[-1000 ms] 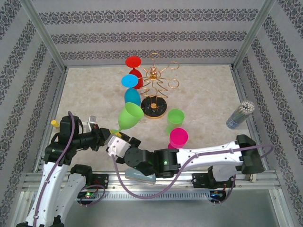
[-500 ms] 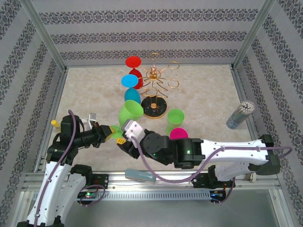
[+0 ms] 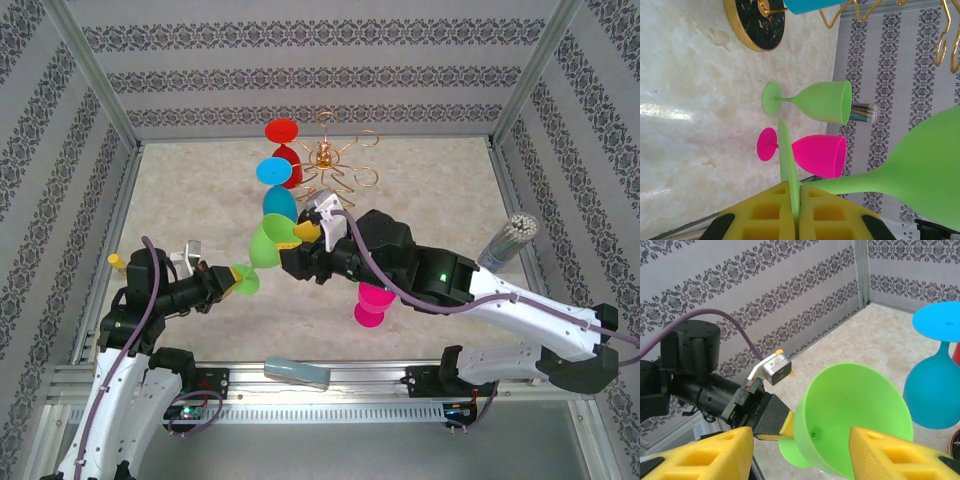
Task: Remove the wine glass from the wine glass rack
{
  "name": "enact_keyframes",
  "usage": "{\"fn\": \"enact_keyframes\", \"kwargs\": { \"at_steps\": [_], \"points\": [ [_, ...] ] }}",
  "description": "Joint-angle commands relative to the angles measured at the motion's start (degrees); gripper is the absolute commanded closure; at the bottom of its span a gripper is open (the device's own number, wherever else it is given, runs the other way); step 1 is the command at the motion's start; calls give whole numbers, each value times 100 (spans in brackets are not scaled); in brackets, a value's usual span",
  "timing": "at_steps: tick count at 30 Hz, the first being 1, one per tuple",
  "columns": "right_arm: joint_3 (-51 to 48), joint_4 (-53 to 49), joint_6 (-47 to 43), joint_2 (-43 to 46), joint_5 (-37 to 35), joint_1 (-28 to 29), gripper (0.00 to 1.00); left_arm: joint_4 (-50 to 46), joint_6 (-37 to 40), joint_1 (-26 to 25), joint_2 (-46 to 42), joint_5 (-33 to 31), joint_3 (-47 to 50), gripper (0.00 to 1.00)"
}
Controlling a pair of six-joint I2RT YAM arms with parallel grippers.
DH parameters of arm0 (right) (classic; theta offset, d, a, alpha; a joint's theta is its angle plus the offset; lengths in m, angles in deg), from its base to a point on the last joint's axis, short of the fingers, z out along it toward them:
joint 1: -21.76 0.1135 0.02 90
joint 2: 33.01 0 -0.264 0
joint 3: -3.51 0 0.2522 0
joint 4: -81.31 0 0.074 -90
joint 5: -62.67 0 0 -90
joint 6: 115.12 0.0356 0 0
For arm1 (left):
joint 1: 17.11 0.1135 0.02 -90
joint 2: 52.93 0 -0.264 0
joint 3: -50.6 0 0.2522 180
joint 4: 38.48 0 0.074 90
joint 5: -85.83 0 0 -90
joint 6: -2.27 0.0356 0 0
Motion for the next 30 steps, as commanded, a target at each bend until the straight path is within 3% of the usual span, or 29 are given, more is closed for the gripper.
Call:
{"fn": "enact_keyframes", "kwargs": {
  "at_steps": [1, 7, 15, 21, 30],
  "points": [
    [181, -127, 237, -109, 775, -200, 45, 132, 219, 56, -100, -57, 32, 100],
    [372, -136, 181, -520, 1327, -366, 43, 5, 283, 56, -186, -152, 26, 100],
    [589, -148, 26, -869, 1487, -549, 41, -82, 327, 56, -190, -217, 4, 100],
    [634, -143, -23, -917, 1602, -607, 50, -134, 357, 56, -203, -249, -7, 100],
    [736, -216, -45, -1073, 1759, -617, 55, -183, 380, 56, -205, -271, -35, 100]
  ]
}}
